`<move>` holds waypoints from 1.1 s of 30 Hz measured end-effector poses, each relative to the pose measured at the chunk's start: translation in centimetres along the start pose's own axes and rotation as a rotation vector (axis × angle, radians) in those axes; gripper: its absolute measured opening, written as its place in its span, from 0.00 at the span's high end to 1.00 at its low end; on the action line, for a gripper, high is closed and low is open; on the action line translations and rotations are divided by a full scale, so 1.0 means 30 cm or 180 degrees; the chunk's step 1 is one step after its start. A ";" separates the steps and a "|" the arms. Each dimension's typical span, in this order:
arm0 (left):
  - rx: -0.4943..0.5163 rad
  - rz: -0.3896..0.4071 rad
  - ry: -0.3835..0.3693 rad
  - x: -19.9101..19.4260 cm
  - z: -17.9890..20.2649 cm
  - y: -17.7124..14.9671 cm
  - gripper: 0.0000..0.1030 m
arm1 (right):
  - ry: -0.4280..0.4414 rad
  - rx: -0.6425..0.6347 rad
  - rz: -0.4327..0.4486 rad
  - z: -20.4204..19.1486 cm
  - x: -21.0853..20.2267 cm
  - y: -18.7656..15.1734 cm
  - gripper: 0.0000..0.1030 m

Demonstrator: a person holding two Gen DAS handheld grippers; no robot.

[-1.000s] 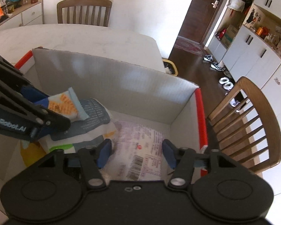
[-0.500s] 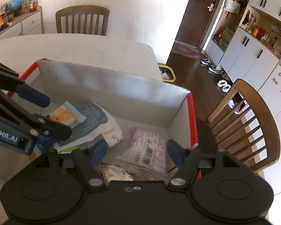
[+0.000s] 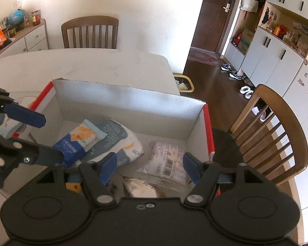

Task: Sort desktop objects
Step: 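Open both tools to drop the cracker packet and pink-white bag into the box, then withdraw both tools from the box toward the remaining packets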

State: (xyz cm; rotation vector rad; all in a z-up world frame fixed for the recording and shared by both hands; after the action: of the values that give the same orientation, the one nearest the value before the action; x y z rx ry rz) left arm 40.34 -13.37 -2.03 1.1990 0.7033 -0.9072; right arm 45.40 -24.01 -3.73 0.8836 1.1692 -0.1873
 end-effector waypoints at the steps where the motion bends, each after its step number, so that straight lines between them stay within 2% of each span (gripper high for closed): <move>1: -0.0004 0.0019 0.0000 -0.012 0.000 -0.008 0.33 | 0.0005 0.0013 0.0008 -0.004 -0.008 0.000 0.31; 16: -0.0023 0.0276 0.0015 -0.177 -0.031 -0.134 0.33 | 0.0058 0.0183 0.0100 -0.096 -0.083 -0.014 0.30; 33: -0.0107 0.0466 0.0039 -0.316 -0.140 -0.298 0.33 | 0.0113 0.0206 0.0219 -0.286 -0.183 -0.003 0.29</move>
State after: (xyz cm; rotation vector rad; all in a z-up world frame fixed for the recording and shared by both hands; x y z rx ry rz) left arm 27.99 -8.23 0.88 1.2107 0.6296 -0.7640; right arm 36.89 -19.84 0.00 0.9861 1.1691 -0.1546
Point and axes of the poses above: each gripper's, at about its wrist camera, not at the fingertips, and x roughly the way its jaws point, z to its right, y to its top, the point moved 3 cm from there along x, roughly the way its jaws point, and after that the axes turned 10 degrees about -z, right-handed, at the moved point
